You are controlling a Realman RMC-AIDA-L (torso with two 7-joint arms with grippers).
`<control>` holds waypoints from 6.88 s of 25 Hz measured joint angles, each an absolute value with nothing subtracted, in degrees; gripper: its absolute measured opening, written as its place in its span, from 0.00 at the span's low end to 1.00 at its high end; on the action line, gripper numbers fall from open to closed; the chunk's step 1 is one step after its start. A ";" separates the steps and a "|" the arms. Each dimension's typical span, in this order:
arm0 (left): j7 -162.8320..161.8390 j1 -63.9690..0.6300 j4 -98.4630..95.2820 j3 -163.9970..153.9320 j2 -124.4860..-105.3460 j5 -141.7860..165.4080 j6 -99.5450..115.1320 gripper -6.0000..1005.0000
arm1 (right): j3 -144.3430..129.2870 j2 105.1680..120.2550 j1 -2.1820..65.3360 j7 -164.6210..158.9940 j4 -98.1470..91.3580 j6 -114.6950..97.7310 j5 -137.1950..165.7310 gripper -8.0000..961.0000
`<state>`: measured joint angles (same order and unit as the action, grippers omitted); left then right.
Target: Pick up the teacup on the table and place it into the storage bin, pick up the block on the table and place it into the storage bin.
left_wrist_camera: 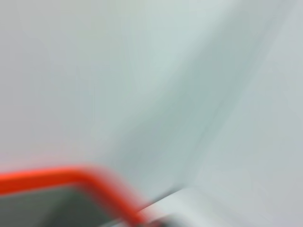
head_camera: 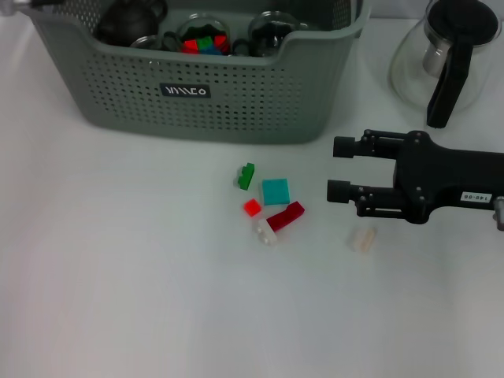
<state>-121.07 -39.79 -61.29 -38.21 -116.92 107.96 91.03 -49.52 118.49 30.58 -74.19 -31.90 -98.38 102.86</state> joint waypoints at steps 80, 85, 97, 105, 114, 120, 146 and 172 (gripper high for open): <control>-140.65 -32.52 -69.90 -99.40 -124.81 144.90 71.99 0.72 | -46.84 117.25 28.74 -74.96 -31.90 -97.82 103.27 0.77; -140.67 -32.52 -69.76 -99.40 -124.81 145.41 71.78 0.70 | -46.85 117.25 28.66 -74.97 -31.90 -97.82 103.27 0.77; -140.80 -32.89 -68.38 -99.41 -124.75 145.55 71.20 0.65 | -46.85 117.32 28.65 -74.97 -31.91 -97.82 103.27 0.77; -140.92 -33.01 -68.28 -99.50 -124.68 145.63 71.29 0.62 | -46.79 117.34 28.65 -74.99 -31.91 -97.77 103.27 0.77; -141.32 -33.09 -69.04 -98.59 -124.58 145.64 73.78 0.42 | -46.75 117.33 28.65 -75.15 -31.90 -97.77 103.27 0.77; -138.51 -31.89 -75.38 -86.70 -124.38 144.13 82.43 0.43 | -46.76 117.27 28.66 -75.13 -31.90 -98.02 103.17 0.77; -127.65 -46.02 -49.69 -32.91 -106.08 104.46 94.70 0.49 | -46.91 117.48 29.00 -74.97 -31.90 -97.86 103.28 0.77; -137.27 -49.37 -62.76 -47.27 -117.52 140.48 69.68 0.58 | -46.88 117.77 29.34 -75.01 -31.91 -98.25 103.27 0.77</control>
